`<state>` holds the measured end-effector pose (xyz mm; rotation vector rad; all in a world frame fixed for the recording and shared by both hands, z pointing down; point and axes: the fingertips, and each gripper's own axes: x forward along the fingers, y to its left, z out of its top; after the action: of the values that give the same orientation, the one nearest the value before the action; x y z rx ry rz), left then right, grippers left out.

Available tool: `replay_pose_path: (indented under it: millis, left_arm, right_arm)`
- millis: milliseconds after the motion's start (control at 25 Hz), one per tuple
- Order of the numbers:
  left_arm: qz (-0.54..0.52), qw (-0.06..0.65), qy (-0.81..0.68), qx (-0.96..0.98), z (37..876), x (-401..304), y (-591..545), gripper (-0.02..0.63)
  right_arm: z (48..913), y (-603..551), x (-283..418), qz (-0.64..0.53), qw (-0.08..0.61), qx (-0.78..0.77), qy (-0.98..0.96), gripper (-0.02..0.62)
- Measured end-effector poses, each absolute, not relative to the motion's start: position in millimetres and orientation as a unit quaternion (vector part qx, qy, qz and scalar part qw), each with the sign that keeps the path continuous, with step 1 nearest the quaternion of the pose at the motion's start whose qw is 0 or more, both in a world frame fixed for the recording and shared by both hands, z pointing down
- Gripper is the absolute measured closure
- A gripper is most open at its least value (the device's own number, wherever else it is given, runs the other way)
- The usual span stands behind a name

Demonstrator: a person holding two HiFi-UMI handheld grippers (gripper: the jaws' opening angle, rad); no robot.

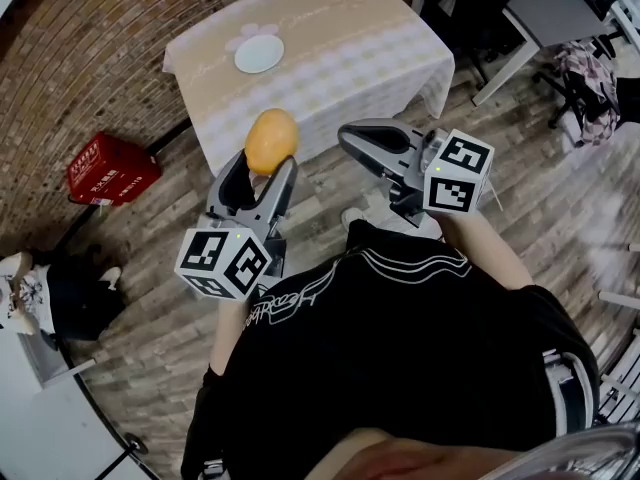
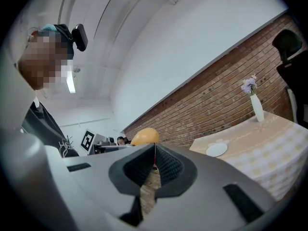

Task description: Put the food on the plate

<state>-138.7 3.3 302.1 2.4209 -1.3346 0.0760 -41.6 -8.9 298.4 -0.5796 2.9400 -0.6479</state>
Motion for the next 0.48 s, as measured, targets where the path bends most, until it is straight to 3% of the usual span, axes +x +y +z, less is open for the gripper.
replay_pose_path:
  millis: [480]
  left_arm:
    - [0.038, 0.192, -0.501, 0.843, 308.0, -119.1, -114.4, 0.316]
  right_arm:
    - [301.3, -133.0, -23.4, -0.218, 0.040, -0.160, 0.962, 0.598]
